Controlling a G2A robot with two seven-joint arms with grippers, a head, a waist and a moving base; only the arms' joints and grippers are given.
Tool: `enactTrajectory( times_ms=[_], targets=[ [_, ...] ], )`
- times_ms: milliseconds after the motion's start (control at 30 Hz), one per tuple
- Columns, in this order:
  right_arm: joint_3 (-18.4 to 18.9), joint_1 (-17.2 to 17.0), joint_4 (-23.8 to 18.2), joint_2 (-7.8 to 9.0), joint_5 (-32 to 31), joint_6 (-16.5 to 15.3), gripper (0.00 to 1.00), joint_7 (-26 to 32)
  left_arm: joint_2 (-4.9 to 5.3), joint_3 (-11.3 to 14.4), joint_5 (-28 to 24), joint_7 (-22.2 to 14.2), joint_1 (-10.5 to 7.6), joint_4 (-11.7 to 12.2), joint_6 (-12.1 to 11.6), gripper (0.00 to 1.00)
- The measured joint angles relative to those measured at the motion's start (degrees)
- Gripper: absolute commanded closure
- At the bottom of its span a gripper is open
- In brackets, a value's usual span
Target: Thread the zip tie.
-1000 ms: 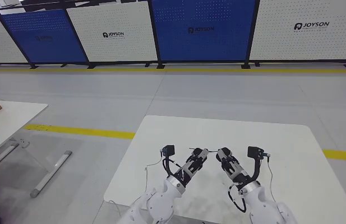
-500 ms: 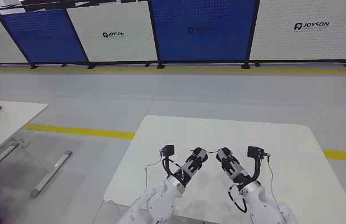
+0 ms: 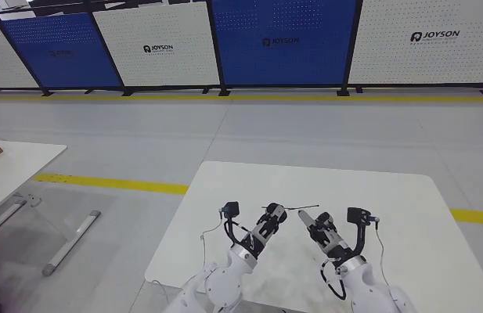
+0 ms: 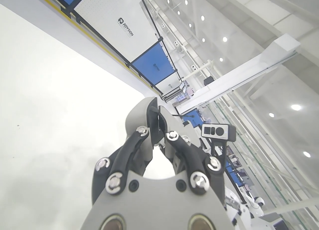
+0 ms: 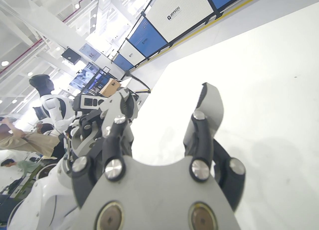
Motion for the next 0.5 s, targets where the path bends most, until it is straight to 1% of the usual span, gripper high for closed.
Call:
enactTrajectory(
  times_ms=[67,167,200,500],
  targets=[
    [0.9,-0.7,0.0,0.16,-0.5,0.7,0.0,-0.2,-0.04,-0.2,-1.1,0.2,0.17,-0.1,-0.3,1.0],
    [1.8,-1.0,-0.1,0.37,-2.4,3.3,0.0,0.9,-0.04,-0.5,-2.1,-0.3,0.34,-0.2,-0.6,1.0],
    [1.8,-1.0,-0.2,0.39,-2.6,3.6,0.0,1.2,-0.04,-0.5,-2.2,-0.6,0.34,-0.2,-0.7,1.0],
    [1.8,-0.9,-0.2,0.38,-2.6,3.6,0.0,1.2,-0.02,-0.4,-2.2,-0.9,0.31,-0.2,-0.8,1.0]
  ],
)
